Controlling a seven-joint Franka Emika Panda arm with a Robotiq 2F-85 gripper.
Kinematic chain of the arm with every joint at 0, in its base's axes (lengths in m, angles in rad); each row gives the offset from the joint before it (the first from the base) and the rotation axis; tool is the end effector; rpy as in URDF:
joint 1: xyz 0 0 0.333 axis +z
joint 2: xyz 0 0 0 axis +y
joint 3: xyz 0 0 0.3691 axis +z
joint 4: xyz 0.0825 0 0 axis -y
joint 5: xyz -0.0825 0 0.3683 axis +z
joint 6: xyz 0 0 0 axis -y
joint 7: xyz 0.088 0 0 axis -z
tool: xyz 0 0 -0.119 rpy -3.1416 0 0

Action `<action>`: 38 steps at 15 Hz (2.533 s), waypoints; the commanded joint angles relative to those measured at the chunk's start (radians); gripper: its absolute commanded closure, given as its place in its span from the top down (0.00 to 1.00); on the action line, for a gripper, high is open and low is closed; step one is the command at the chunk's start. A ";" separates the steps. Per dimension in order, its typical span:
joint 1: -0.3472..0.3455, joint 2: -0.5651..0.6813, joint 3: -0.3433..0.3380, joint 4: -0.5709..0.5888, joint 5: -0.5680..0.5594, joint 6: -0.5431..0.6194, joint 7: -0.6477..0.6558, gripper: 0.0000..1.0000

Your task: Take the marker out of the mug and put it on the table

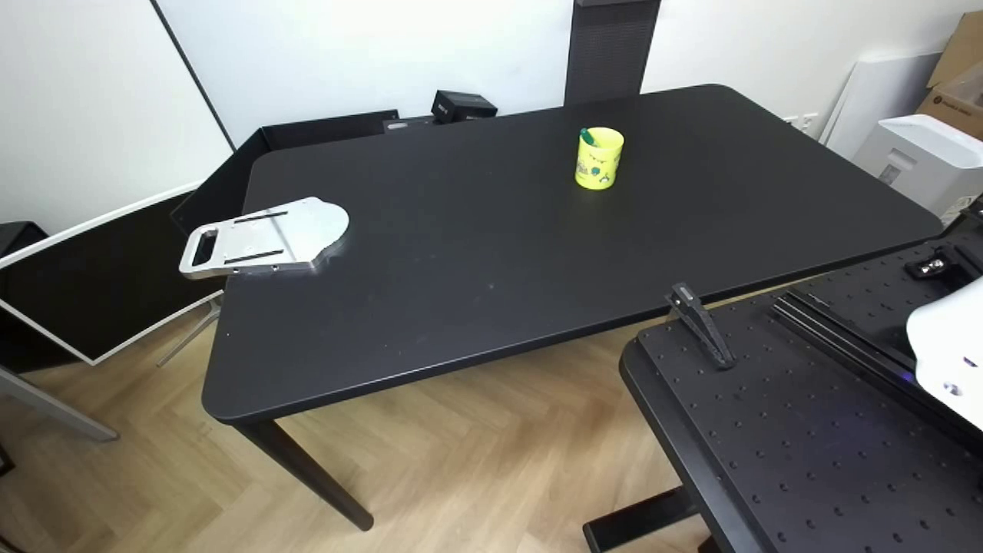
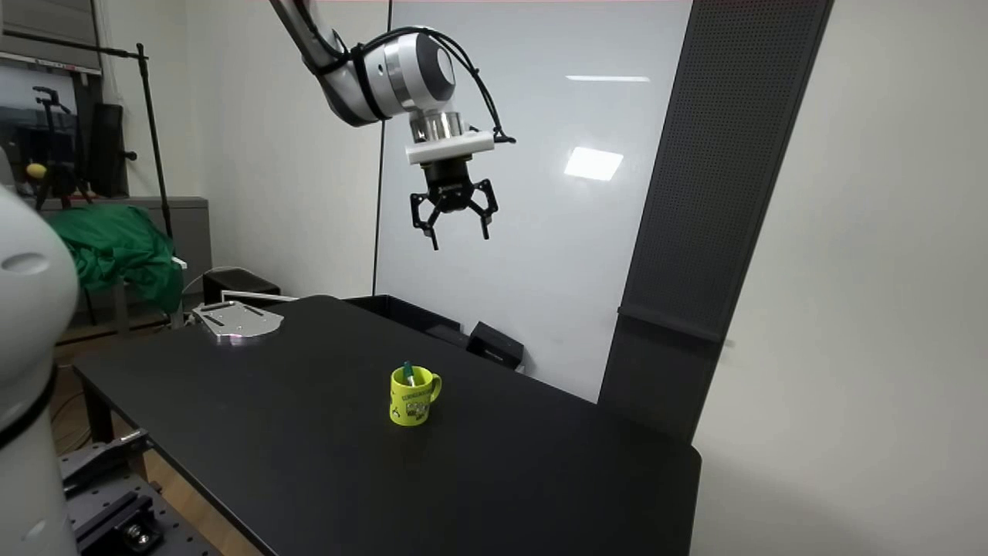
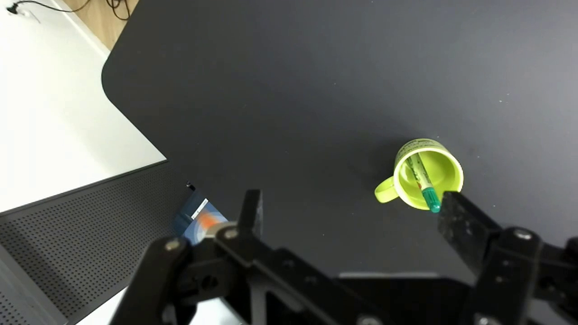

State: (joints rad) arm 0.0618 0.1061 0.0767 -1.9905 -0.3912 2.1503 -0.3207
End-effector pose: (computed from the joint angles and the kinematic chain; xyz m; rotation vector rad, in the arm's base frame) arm 0.5746 0.0590 0.4671 2.6590 0.9193 0.0344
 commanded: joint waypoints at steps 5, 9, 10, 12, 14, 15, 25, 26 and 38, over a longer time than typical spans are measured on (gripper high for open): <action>0.003 0.001 -0.004 0.003 0.001 -0.002 -0.009 1.00; 0.003 0.001 -0.004 0.003 0.001 -0.002 -0.010 1.00; 0.003 0.001 -0.004 0.004 0.001 -0.002 -0.010 1.00; 0.003 0.001 -0.004 0.004 0.001 -0.002 -0.010 1.00; 0.003 0.001 -0.004 0.004 0.001 -0.002 -0.010 1.00; 0.003 0.001 -0.004 0.004 0.001 -0.002 -0.010 1.00; 0.028 0.136 -0.002 0.163 -0.059 -0.043 0.016 1.00; 0.034 0.157 -0.001 0.187 -0.063 -0.048 0.015 1.00; 0.129 0.374 0.011 0.369 -0.079 -0.096 0.007 1.00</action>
State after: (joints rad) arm 0.1729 0.4232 0.0855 -1.6850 -0.4533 2.0875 -0.3287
